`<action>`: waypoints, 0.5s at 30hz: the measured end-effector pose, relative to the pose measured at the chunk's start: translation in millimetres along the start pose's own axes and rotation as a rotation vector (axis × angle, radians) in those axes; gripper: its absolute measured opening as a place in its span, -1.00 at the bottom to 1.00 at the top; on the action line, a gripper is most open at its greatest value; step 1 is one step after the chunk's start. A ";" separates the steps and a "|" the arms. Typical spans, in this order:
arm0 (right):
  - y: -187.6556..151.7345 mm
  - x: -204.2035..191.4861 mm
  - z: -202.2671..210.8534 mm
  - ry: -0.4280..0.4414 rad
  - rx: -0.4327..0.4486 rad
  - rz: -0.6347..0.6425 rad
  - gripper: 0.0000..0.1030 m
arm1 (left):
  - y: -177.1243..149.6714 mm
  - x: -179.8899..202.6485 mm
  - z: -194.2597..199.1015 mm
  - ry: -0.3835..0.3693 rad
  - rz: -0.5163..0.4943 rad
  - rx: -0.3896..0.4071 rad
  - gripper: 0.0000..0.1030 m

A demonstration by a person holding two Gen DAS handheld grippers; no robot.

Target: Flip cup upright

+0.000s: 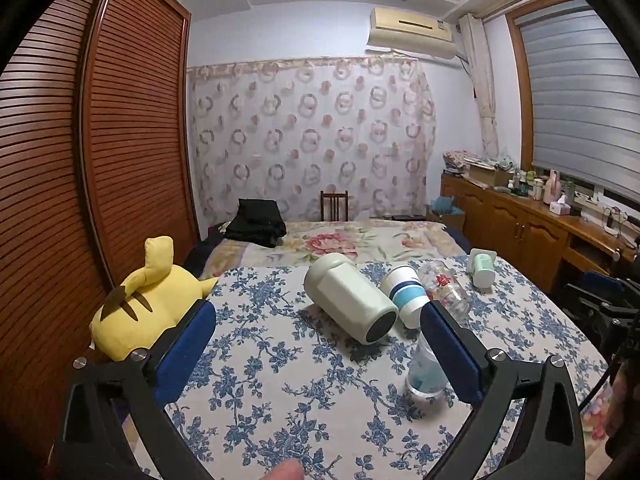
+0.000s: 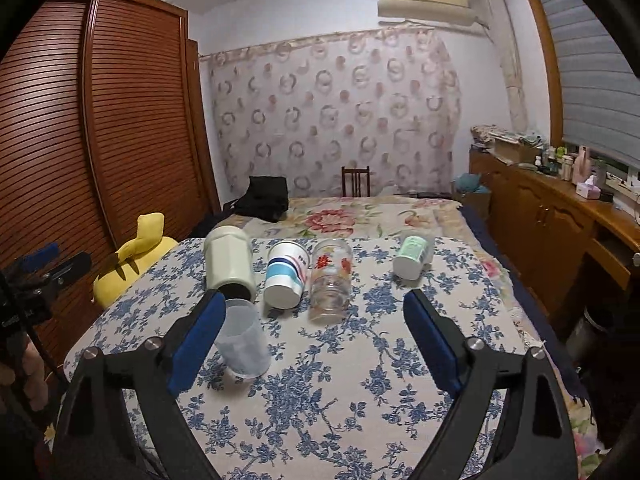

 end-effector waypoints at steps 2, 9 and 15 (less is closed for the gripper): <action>0.7 1.2 0.1 -0.003 0.002 -0.002 0.76 | -1.7 1.8 -2.4 -0.003 -0.001 -0.011 0.99; 0.3 1.8 0.6 -0.011 0.007 0.003 0.76 | -3.6 5.9 -3.1 -0.008 0.000 -0.028 0.99; -0.3 2.4 0.2 -0.013 0.007 0.002 0.76 | -1.7 6.8 0.2 -0.010 0.001 -0.026 0.99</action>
Point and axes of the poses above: each gripper's, at about its wrist camera, not at the fingertips, and z roughly against the way its jaws point, x to its right, y to its top, the point moved 10 cm from there along -z, roughly the way its jaws point, and after that the axes turned 1 degree about -z, right-handed, at the moved point
